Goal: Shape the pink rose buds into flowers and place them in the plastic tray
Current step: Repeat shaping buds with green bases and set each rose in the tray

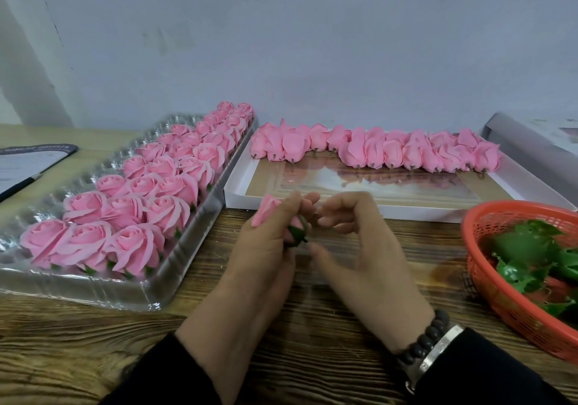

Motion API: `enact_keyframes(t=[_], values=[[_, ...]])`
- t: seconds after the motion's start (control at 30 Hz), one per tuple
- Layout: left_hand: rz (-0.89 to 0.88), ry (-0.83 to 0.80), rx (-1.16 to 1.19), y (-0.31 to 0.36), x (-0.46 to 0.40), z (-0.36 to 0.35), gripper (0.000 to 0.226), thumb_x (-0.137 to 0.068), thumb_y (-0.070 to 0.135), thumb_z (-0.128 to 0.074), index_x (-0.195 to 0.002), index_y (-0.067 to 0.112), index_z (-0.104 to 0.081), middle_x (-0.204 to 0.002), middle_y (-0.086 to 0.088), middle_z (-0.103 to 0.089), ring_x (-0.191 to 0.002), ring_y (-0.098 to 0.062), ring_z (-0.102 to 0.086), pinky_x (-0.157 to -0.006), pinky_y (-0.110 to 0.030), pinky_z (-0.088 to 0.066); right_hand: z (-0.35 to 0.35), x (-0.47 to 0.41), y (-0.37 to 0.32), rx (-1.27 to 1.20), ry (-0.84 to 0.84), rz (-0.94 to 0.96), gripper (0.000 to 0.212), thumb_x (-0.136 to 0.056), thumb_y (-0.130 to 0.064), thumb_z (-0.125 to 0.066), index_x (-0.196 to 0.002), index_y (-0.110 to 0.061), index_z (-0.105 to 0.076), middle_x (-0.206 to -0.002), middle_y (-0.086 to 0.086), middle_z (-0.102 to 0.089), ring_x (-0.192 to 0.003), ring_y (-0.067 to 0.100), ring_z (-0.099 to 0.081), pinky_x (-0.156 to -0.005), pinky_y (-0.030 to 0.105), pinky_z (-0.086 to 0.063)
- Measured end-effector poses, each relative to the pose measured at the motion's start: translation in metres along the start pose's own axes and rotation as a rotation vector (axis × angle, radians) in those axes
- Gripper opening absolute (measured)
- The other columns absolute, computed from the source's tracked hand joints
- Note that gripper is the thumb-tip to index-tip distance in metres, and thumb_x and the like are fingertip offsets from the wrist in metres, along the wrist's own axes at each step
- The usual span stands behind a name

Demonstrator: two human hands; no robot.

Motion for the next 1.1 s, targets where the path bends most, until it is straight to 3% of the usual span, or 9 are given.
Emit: enact_keyframes(t=[0.1,0.27,0.43,0.53,0.63,0.73,0.87,1.0,1.1], values=[[0.094,-0.026,0.13,-0.009,0.004,-0.005,0.018,-0.069,0.023,-0.063,-0.056,0.012,-0.07,-0.076,-0.01,-0.07,-0.072,-0.019,-0.069,-0.069,-0.034,-0.058,-0.017,0.0,0.004,0.046,-0.087,-0.023,0.05,-0.07,-0.016,-0.076,-0.093,-0.042,-0.039,-0.1,-0.017,-0.055,-0.093,-0.006,-0.054,-0.079,0.005,-0.04],[0.1,-0.074,0.119,-0.012,0.007,-0.011,0.025,-0.072,0.025,-0.062,-0.051,0.014,-0.067,-0.06,-0.003,-0.065,-0.061,-0.014,-0.067,-0.058,-0.027,-0.055,-0.015,-0.001,0.007,0.056,-0.04,-0.07,0.04,-0.073,-0.017,-0.074,-0.089,-0.037,-0.043,-0.088,-0.016,-0.057,-0.083,-0.002,-0.057,-0.07,0.01,-0.045],[0.155,-0.206,0.063,-0.012,0.008,-0.017,0.021,-0.065,0.023,-0.076,-0.05,0.013,-0.065,-0.066,-0.003,-0.068,-0.07,-0.015,-0.068,-0.072,-0.033,-0.058,-0.014,-0.002,0.012,-0.347,-0.103,-0.211,0.029,-0.073,-0.001,-0.074,-0.078,-0.023,-0.056,-0.064,-0.011,-0.058,-0.058,-0.001,-0.052,-0.056,0.011,-0.042],[0.161,-0.212,-0.03,-0.013,0.008,-0.018,0.014,-0.06,0.026,-0.077,-0.057,0.015,-0.071,-0.094,-0.013,-0.065,-0.086,-0.02,-0.066,-0.091,-0.043,-0.049,-0.022,0.001,0.017,-0.644,-0.208,-0.347,0.016,-0.076,0.004,-0.069,-0.088,-0.004,-0.059,-0.072,0.0,-0.066,-0.069,0.006,-0.06,-0.065,0.018,-0.05],[0.118,-0.146,-0.006,-0.011,0.006,-0.014,0.017,-0.058,0.025,-0.078,-0.051,0.014,-0.067,-0.102,-0.017,-0.055,-0.083,-0.021,-0.065,-0.085,-0.04,-0.053,-0.021,0.001,0.02,-0.546,-0.162,-0.339,0.027,-0.074,0.003,-0.071,-0.094,-0.009,-0.057,-0.079,0.0,-0.066,-0.069,0.007,-0.059,-0.067,0.02,-0.049],[0.106,-0.165,-0.032,-0.011,0.005,-0.013,0.015,-0.06,0.026,-0.078,-0.056,0.014,-0.069,-0.093,-0.017,-0.06,-0.081,-0.022,-0.065,-0.078,-0.036,-0.055,-0.018,-0.001,0.019,-0.452,-0.14,-0.3,0.025,-0.072,0.0,-0.074,-0.084,-0.014,-0.057,-0.064,-0.01,-0.06,-0.059,0.002,-0.054,-0.059,0.015,-0.044],[0.124,-0.278,-0.193,-0.01,0.008,-0.02,0.026,-0.05,0.037,-0.086,-0.058,0.019,-0.069,-0.097,-0.013,-0.056,-0.083,-0.023,-0.056,-0.064,-0.027,-0.047,-0.025,0.005,0.024,-0.748,-0.235,-0.421,0.021,-0.063,-0.024,-0.074,-0.079,-0.013,-0.067,-0.07,0.0,-0.068,-0.065,0.009,-0.061,-0.067,0.024,-0.049],[-0.004,-0.197,-0.279,-0.001,0.003,-0.01,0.02,-0.066,0.022,-0.079,-0.075,0.006,-0.072,-0.094,-0.021,-0.064,-0.09,-0.035,-0.061,-0.081,-0.04,-0.05,-0.017,0.002,0.022,-0.482,-0.212,-0.349,0.016,-0.077,-0.014,-0.071,-0.092,-0.016,-0.068,-0.075,-0.001,-0.07,-0.073,0.005,-0.064,-0.069,0.017,-0.05],[-0.196,-0.175,-0.527,0.017,0.005,-0.011,0.005,-0.075,0.008,-0.071,-0.071,0.007,-0.073,-0.07,-0.006,-0.072,-0.07,-0.014,-0.069,-0.063,-0.021,-0.054,0.003,-0.003,0.018,-0.259,-0.066,-0.217,0.028,-0.08,-0.002,-0.067,-0.097,-0.023,-0.061,-0.085,-0.004,-0.065,-0.081,0.007,-0.059,-0.078,0.02,-0.046]])
Point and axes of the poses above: each hand's wrist, its own x-axis away from the middle knuckle, its own z-axis out of the back of the hand, y = z × x, the point moved 9 cm from there along -x, towards the middle knuckle
